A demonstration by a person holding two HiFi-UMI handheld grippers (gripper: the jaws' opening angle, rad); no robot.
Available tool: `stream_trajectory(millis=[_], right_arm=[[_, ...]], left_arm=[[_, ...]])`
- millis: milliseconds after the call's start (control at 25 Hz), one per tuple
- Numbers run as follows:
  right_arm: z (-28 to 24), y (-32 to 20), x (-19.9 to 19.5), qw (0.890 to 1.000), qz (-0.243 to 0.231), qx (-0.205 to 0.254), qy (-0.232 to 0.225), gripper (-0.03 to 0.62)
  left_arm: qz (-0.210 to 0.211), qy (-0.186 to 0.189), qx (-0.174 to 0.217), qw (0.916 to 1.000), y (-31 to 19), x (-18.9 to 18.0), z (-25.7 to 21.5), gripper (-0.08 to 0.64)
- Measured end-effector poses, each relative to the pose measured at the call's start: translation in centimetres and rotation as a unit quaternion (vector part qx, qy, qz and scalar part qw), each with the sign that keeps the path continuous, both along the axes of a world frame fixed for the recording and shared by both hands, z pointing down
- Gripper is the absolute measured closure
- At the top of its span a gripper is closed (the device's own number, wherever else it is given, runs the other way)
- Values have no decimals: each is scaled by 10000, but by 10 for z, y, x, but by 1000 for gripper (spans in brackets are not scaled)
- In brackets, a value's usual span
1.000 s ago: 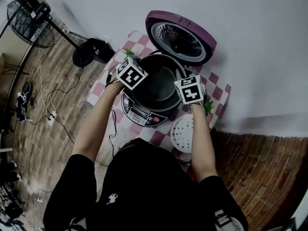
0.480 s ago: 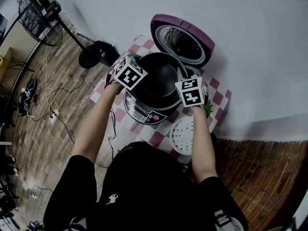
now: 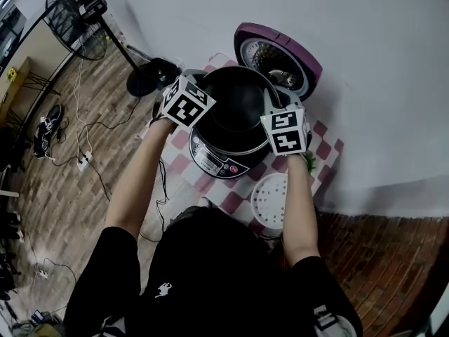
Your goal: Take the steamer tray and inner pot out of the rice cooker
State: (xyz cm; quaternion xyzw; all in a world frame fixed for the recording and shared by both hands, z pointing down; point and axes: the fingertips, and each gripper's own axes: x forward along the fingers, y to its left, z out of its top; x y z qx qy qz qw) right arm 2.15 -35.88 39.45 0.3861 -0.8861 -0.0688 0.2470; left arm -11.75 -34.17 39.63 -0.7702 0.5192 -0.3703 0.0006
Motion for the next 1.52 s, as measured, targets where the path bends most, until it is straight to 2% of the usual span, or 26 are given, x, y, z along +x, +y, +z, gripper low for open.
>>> stream_trajectory(millis=[320,520,720,1280,1520], right_arm=[[-36,8,-38,9995,-152,285,-39,586],[-55,16,-80,9989,-122,441,-66,587],[-59,25,-128,9988,-119,476,-84,586],[-8,49,-251,9998,-134,36,143,588],[16,61,-279,9995,23,-210,235,588]], left_arm=[[-76,32,354,9993,12,-37,-37,552],[-63,48,539,9985,19,-79,-56,552],[-70,32,563,9984,28,-127,-59,552],[-47,164,102,9998,54,-250,-7,552],[117,239,-132,9996,61,-278,18,552]])
